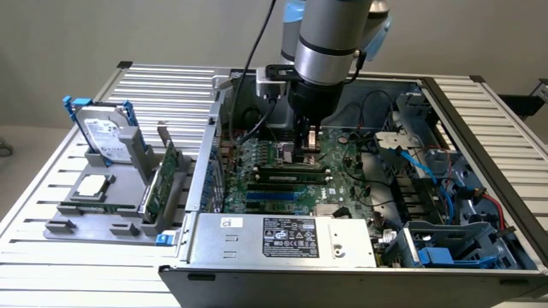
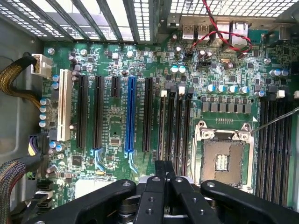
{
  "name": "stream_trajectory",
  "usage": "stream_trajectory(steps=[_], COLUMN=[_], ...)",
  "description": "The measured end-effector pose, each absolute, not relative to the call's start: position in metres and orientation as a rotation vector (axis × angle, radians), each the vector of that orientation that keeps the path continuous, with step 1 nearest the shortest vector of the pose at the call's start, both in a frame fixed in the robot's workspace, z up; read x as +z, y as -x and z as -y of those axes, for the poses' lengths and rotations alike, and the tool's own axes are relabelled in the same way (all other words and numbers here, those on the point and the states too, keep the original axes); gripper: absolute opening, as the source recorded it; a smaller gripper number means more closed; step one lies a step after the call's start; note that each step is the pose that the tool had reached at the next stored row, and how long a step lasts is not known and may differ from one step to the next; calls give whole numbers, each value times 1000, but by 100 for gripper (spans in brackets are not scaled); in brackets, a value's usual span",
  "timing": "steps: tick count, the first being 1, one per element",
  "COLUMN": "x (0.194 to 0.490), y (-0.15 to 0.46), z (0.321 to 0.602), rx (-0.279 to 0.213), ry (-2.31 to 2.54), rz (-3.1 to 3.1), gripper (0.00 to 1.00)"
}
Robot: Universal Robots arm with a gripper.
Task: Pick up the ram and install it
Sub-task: 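Press down the ram until it locks into place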
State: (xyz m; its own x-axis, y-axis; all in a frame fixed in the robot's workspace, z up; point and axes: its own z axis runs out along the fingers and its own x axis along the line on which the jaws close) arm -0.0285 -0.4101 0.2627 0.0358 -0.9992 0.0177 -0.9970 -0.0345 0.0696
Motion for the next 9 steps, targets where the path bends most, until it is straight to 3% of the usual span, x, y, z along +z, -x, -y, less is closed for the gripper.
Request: stream_trajectory(steps=[9], x=[263], y=[29], z=[410], rx=[-59], ry=[-2215], rz=[2141], gripper=[11])
